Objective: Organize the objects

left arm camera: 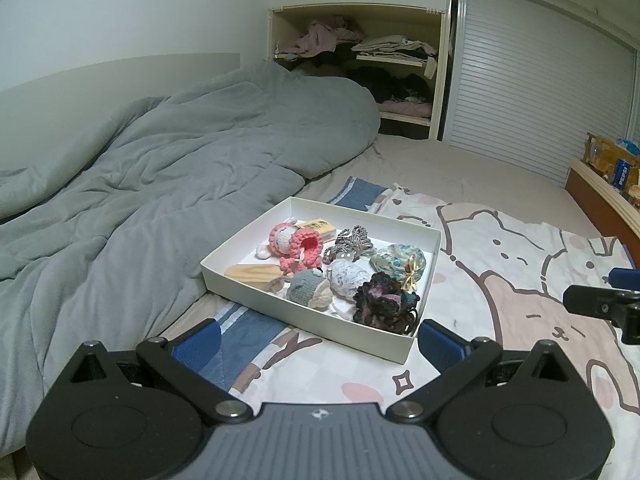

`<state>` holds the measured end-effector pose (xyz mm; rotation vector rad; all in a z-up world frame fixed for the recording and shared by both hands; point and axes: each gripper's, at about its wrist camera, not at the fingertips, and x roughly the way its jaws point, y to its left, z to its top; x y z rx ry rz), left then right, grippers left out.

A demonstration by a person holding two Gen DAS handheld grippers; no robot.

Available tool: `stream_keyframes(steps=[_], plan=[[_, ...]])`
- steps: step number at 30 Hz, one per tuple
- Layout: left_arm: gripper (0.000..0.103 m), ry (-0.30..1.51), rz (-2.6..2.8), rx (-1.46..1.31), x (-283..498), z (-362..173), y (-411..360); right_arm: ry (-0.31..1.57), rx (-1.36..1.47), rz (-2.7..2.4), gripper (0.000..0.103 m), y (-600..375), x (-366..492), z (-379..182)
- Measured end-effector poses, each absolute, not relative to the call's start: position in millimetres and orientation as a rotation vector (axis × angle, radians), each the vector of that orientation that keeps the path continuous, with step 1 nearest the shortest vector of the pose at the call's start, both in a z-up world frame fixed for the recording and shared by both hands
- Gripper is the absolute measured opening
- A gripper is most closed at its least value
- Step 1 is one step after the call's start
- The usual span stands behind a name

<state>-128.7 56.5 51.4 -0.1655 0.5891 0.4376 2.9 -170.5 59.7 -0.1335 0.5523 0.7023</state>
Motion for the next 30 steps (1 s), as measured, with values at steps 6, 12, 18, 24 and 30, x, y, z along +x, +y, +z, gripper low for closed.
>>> stream_keyframes(steps=[6,12,18,24,30], plan=[[0.103,0.591,0.437,-0.163,-128.7,51.9,56.9,0.552,-0.133,0.703,0.103,-170.3,2.3,59.2],[0.103,0.591,0.440,-0.163,-128.7,51.8,57.0,0.552,-0.133,0.703,0.103,-170.4,2.4,59.4],[0.103,0.592,0.443,-0.164,-128.4,52.5,58.0,0.552,-0.133,0.703,0.103,-170.5,2.5,59.5],[0.103,0.593,0.445,-0.165,-128.1,52.9,58.6,0.553,-0.133,0.704,0.103,-170.2,1.9,59.1],[0.103,0.595,0.446,-0.167,-127.9,53.2,59.9,0.553,-0.134,0.705,0.103,-170.2,1.8,59.1]])
